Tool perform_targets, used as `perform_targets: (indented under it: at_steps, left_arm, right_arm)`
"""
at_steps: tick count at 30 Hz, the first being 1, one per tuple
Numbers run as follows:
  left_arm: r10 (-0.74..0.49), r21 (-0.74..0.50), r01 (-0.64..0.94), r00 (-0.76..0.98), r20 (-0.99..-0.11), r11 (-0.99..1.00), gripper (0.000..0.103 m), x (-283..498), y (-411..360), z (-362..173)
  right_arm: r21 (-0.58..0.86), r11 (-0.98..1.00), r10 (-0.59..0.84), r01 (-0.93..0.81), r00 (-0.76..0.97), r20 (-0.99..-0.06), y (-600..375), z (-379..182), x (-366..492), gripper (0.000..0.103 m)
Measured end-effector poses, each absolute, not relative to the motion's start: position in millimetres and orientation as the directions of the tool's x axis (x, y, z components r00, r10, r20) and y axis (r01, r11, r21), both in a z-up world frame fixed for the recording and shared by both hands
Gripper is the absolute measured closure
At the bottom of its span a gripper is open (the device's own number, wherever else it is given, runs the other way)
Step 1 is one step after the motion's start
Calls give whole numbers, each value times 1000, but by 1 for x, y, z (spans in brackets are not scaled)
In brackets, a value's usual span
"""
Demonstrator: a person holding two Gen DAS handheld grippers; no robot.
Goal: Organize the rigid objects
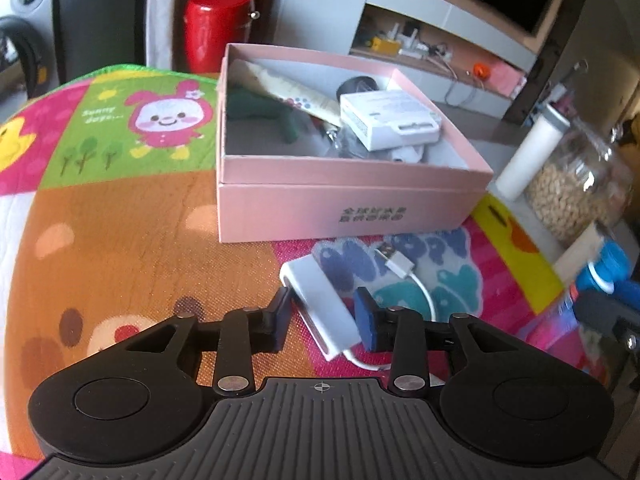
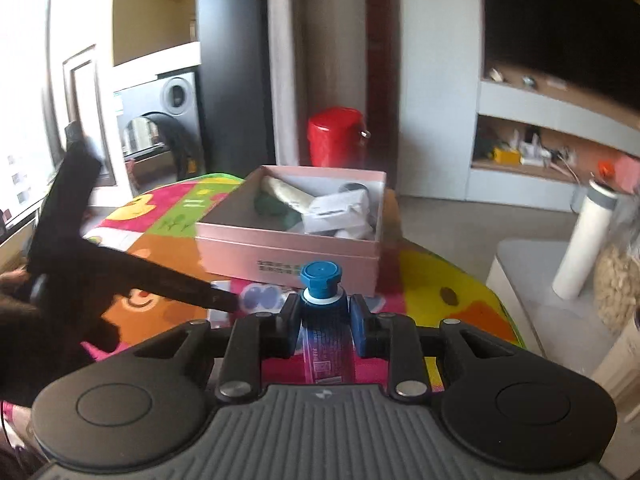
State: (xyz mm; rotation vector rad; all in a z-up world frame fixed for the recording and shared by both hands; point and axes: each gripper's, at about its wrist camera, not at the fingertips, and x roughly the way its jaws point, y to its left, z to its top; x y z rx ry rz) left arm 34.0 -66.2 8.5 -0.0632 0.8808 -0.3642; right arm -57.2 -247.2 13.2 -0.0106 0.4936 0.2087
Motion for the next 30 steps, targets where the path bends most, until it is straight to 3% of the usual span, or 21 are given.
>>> perform_targets:
  at_steps: [4, 11, 18, 22, 25, 28, 30]
  left_arm:
    - [-306, -123, 344, 550, -777, 931, 78, 18, -66, 11]
    - [-279, -58, 393, 533, -799, 918, 78, -17, -45, 13]
    - [-305, -118, 372, 499, -811, 921, 78, -38, -19, 17]
    - [-292, -89, 485, 361, -886, 870, 75, -55, -13, 27]
    - [-195, -30, 554, 241, -951, 832, 76, -72, -1, 38]
    - [-59, 103, 550, 269, -961, 829, 76, -87, 15, 51]
    - [-37, 104, 525, 252, -967, 845, 76, -91, 27, 54]
  right_arm:
    - [0, 974, 196, -226, 847, -493, -240, 13, -50, 77]
    - [-83, 943, 226, -321, 804, -550, -212, 11, -39, 75]
    - [-46, 949, 197, -311, 704, -683, -208, -23, -21, 74]
    - [-25, 938, 197, -346, 591, -783, -203, -12, -24, 65]
    - [13, 898, 206, -440, 394, -895, -177, 4, -20, 65]
    - [-27, 812, 206, -583, 329, -922, -129, 23, -29, 63]
    - [-26, 752, 229, -659, 297, -927, -98, 29, -36, 57]
